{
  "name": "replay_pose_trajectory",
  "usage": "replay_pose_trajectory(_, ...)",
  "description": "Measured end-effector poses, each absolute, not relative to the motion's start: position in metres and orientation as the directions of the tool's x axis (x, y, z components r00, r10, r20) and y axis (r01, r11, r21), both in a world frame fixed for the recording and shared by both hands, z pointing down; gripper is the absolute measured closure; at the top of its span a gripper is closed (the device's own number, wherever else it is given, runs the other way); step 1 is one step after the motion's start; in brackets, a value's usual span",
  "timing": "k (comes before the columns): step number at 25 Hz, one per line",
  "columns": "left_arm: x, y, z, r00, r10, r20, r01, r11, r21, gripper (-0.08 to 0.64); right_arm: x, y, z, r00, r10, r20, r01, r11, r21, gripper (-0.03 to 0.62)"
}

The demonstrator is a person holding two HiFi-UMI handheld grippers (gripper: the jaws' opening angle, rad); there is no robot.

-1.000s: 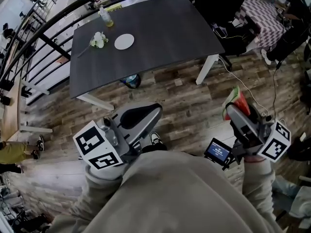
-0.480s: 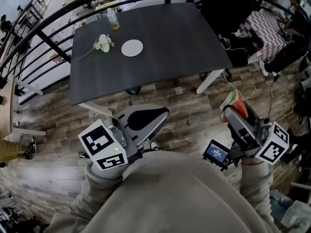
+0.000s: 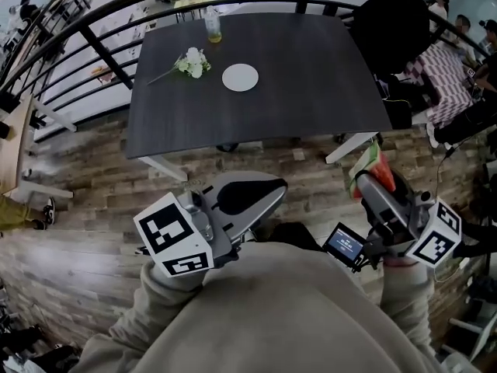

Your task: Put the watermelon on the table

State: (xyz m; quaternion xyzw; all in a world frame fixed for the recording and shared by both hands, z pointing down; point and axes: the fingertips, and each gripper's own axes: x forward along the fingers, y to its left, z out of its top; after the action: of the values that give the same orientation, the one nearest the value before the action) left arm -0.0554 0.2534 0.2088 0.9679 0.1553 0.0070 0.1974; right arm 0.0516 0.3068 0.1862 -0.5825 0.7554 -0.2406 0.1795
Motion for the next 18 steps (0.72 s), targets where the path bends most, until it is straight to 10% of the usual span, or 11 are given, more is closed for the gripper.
replay_pose_trajectory(18, -0.026, 0.166, 0.213, 0.995, 0.098, -0.003, 0.091, -0.909, 0.406, 0.557, 0.102, 0.207, 0.201, -0.429, -0.903, -0.012, -0.710, 0.345, -0.614, 0.396)
